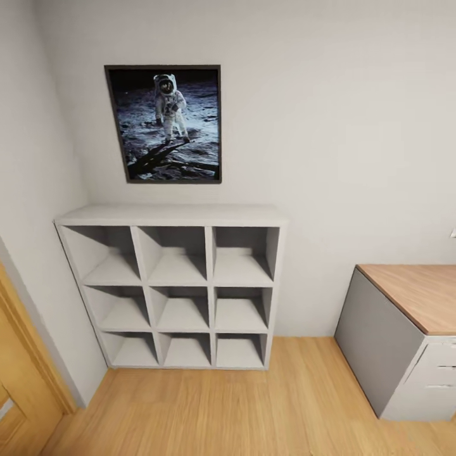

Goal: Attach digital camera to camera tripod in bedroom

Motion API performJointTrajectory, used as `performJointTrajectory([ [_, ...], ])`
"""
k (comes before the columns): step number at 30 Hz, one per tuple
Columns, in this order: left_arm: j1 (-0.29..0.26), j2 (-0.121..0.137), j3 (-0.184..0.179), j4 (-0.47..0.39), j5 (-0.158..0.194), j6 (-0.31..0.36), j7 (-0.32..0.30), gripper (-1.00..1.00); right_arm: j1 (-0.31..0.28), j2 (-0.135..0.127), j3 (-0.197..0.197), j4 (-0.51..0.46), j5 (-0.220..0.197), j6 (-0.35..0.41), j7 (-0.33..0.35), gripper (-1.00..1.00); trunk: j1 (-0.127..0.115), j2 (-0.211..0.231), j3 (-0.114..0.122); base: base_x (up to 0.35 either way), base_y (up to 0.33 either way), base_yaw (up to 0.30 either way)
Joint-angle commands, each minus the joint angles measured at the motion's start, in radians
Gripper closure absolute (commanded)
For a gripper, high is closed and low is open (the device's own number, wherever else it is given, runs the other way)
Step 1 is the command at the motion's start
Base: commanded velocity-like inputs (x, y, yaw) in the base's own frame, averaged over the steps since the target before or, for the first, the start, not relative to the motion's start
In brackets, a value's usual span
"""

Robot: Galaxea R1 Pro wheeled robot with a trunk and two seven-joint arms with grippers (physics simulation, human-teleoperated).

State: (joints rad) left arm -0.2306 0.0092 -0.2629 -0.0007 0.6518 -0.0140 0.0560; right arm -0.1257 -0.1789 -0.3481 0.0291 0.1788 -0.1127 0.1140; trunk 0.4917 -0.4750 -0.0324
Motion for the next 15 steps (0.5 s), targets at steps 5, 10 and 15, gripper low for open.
performJointTrajectory([
  [5,-0.001,-0.005,-0.008,0.000,0.005,-0.003,0.004,1.00,-0.002,0.004,-0.051,0.003,0.018,-0.007,-0.067,-1.00,0.000,-0.002,-0.002,0.000,0.000,-0.294],
  [10,0.000,-0.012,-0.007,0.000,0.009,-0.004,0.004,1.00,-0.002,0.025,-0.052,0.003,0.031,-0.006,-0.084,-1.00,0.000,-0.002,-0.004,0.000,0.000,-0.294],
  [15,-0.001,-0.012,-0.007,0.000,0.013,-0.004,0.004,1.00,-0.002,0.037,-0.052,0.003,0.046,-0.012,-0.086,-1.00,0.000,-0.002,-0.005,0.000,0.000,-0.294],
])
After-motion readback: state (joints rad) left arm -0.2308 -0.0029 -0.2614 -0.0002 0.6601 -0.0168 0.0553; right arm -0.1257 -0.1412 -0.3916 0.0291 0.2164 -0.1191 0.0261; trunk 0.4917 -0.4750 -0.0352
